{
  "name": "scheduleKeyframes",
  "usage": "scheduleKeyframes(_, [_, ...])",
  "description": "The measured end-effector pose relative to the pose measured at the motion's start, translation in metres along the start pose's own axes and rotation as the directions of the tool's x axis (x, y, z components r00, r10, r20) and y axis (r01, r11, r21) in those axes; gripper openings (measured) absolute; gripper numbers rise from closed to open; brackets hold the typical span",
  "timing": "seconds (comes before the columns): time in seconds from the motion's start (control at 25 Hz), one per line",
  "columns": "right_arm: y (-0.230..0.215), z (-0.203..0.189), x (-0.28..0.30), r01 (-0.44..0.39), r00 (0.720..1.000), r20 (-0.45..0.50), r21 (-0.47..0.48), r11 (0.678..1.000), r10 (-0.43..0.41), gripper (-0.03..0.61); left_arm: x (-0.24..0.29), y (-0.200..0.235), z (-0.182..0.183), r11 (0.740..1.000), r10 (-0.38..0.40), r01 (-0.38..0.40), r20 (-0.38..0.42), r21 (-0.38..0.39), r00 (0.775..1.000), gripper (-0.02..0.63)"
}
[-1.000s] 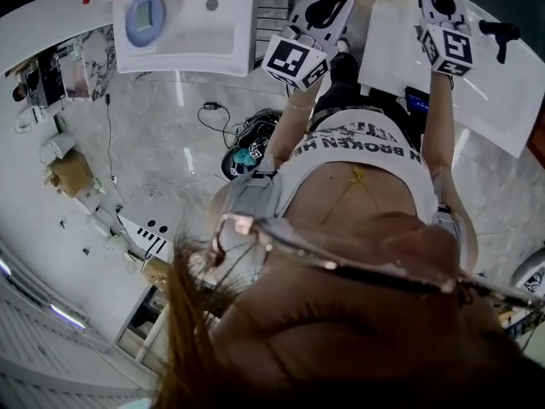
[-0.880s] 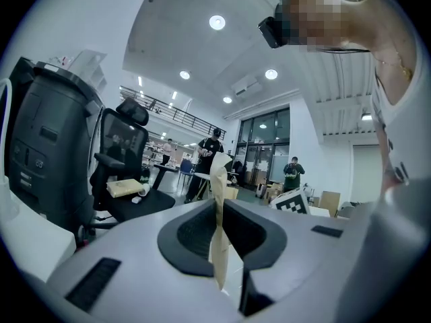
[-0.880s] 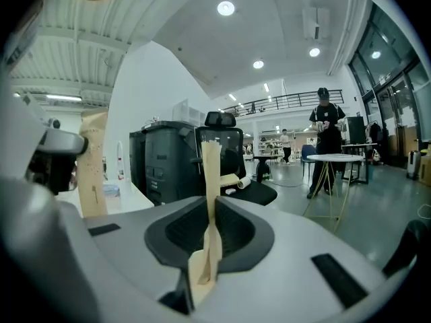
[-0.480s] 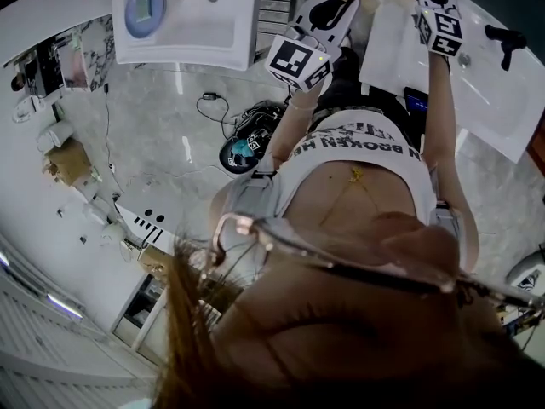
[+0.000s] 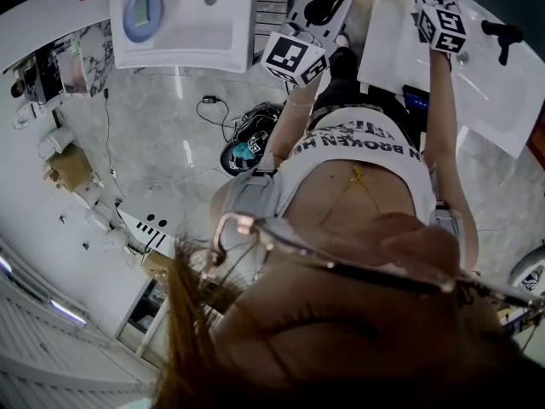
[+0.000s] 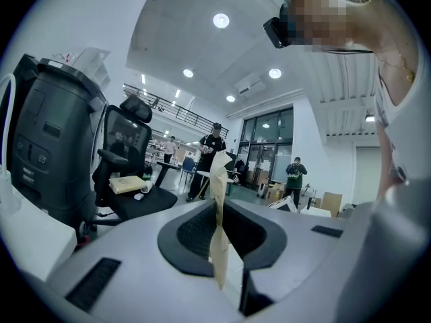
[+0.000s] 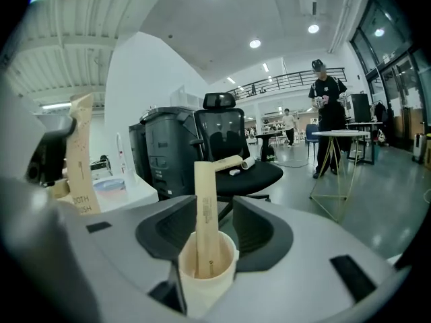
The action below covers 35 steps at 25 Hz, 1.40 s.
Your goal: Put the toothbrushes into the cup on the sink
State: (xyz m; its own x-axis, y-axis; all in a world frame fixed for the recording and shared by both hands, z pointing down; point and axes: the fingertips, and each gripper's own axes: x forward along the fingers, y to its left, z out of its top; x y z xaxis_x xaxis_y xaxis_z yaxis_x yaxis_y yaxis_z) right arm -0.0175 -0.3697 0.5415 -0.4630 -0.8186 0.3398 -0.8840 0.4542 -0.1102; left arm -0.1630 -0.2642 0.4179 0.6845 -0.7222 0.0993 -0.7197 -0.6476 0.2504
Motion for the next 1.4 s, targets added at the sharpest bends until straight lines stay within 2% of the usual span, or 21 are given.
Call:
scheduleKeyframes(0.24, [0.003,0.010,-0.030,0.017,0.999,0.031,0.004,1.000,-0.017,0.158,-0.001,0.006,0.005,1.000,0.004,-0.004,0.009,-0.001,1.000,0.040])
scheduleKeyframes(0.44, [0.012,0.012,-0.051,0.028,0.999,0.033,-0.032,0.999,-0.027,0.153,-0.001,0.013,0.008,1.000,0.008,-0.009,0.008,0.006,1.000,0.040])
scheduleKeyframes(0.64, [0.013,0.015,-0.074,0.063,0.996,0.066,-0.030,0.998,-0.061,0.068,0.012,0.014,0.011,1.000,-0.023,0.023,0.018,0.018,1.000,0.040])
scheduleKeyframes(0.76, [0.013,0.018,-0.085,0.075,0.994,0.084,-0.030,0.997,-0.072,0.041,0.019,0.013,0.013,0.999,-0.032,0.032,0.025,0.025,0.999,0.040])
scheduleKeyframes(1.4, [0.009,0.009,-0.137,0.167,0.982,0.083,0.030,0.985,-0.169,0.038,0.079,0.009,0.015,0.989,-0.136,0.135,0.024,0.052,0.990,0.038])
